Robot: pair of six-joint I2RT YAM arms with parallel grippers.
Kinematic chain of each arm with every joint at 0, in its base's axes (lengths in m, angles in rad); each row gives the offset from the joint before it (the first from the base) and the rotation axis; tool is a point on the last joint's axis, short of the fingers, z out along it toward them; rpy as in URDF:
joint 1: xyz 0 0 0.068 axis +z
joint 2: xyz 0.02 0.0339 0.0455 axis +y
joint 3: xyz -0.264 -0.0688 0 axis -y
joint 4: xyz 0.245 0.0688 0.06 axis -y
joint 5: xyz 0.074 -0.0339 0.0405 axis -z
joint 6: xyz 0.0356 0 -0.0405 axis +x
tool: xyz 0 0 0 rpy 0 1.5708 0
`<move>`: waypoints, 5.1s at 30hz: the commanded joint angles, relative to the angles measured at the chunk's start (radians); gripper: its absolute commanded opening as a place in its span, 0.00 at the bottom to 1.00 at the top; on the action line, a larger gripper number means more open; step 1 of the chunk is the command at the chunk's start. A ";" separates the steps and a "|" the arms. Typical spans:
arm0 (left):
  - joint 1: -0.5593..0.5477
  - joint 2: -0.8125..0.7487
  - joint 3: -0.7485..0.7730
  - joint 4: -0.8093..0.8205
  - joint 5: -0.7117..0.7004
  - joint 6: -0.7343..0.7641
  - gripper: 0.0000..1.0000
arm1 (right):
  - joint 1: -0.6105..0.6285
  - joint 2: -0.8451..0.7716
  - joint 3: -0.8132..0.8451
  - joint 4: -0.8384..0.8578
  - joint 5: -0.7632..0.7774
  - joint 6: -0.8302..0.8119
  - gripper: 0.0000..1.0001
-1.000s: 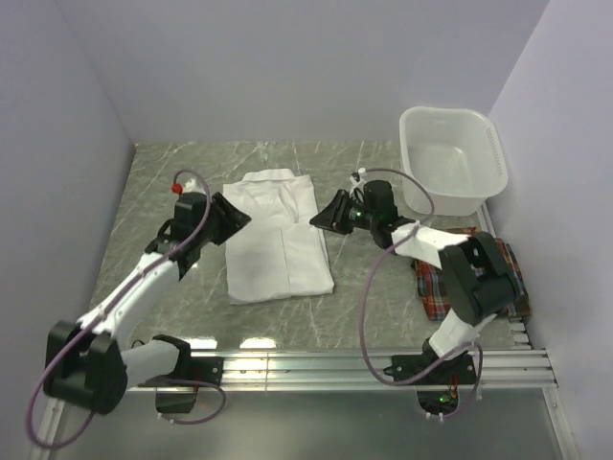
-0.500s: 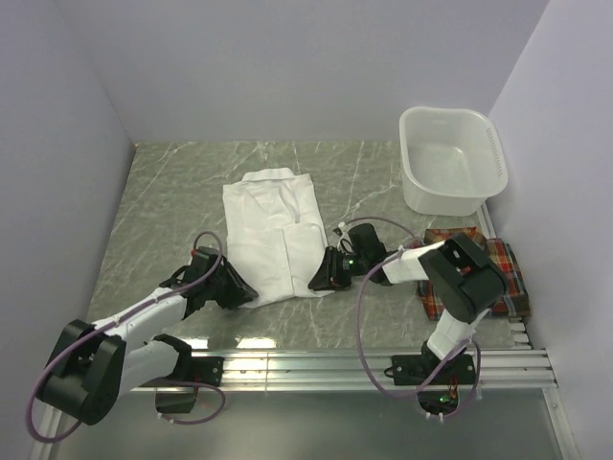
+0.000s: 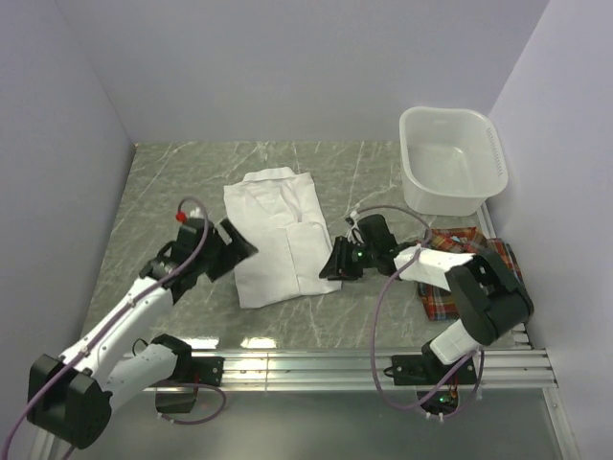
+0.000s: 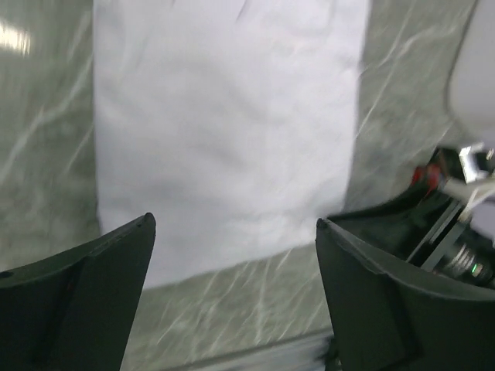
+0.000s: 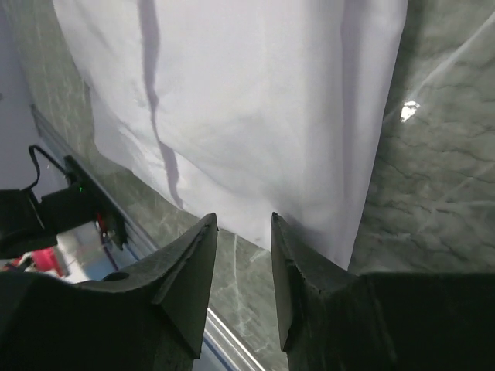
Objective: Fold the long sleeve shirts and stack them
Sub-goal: Fold the shirt
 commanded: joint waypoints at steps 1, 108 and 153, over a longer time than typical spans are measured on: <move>0.007 0.127 0.174 -0.044 -0.155 0.146 0.92 | 0.028 -0.101 0.100 -0.151 0.145 -0.068 0.44; 0.059 0.567 -0.103 0.469 0.091 0.047 0.11 | -0.202 0.340 -0.079 0.465 -0.206 0.100 0.40; 0.119 0.889 0.633 0.375 0.061 0.142 0.48 | -0.167 0.532 0.660 0.470 -0.016 0.346 0.40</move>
